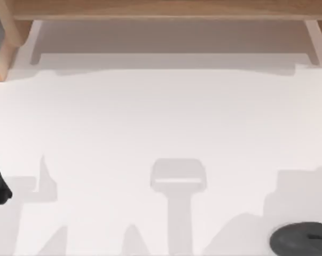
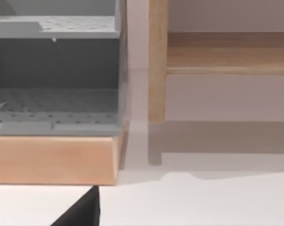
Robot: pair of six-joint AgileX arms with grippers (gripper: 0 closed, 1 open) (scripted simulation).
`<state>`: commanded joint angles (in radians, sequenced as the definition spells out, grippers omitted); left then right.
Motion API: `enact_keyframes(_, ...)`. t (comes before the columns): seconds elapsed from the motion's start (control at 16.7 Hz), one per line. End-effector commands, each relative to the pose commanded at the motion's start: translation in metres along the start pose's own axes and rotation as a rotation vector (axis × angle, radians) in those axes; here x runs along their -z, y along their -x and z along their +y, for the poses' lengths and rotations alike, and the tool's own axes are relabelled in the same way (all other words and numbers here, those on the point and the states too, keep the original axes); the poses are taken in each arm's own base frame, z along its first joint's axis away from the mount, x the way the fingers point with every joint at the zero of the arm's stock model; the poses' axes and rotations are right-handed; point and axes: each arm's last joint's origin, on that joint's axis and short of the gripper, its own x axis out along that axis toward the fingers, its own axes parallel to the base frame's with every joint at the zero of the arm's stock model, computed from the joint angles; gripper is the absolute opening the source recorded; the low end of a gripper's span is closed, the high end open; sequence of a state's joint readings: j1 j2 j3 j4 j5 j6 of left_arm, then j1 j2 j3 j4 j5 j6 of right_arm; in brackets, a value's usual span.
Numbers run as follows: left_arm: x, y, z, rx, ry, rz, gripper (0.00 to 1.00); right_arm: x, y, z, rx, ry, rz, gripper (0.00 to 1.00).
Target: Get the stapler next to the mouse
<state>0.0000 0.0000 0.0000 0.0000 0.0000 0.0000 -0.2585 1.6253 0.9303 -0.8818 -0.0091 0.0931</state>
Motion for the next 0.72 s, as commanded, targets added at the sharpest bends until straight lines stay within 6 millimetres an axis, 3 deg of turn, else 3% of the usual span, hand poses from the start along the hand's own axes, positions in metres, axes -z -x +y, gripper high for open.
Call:
enact_keyframes(0.36, 0.000, 0.000, 0.000, 0.000, 0.000, 0.000, 1.00, -0.027, 0.004, 0.103, 0.002, 0.200, 0.023, 0.00)
enact_keyframes(0.54, 0.000, 0.000, 0.000, 0.000, 0.000, 0.000, 1.00, -0.025, 0.008, 0.157, -0.001, 0.289, 0.013, 0.00)
enact_keyframes(0.72, 0.000, 0.000, 0.000, 0.000, 0.000, 0.000, 1.00, -0.020, 0.011, 0.189, -0.007, 0.341, -0.002, 0.00)
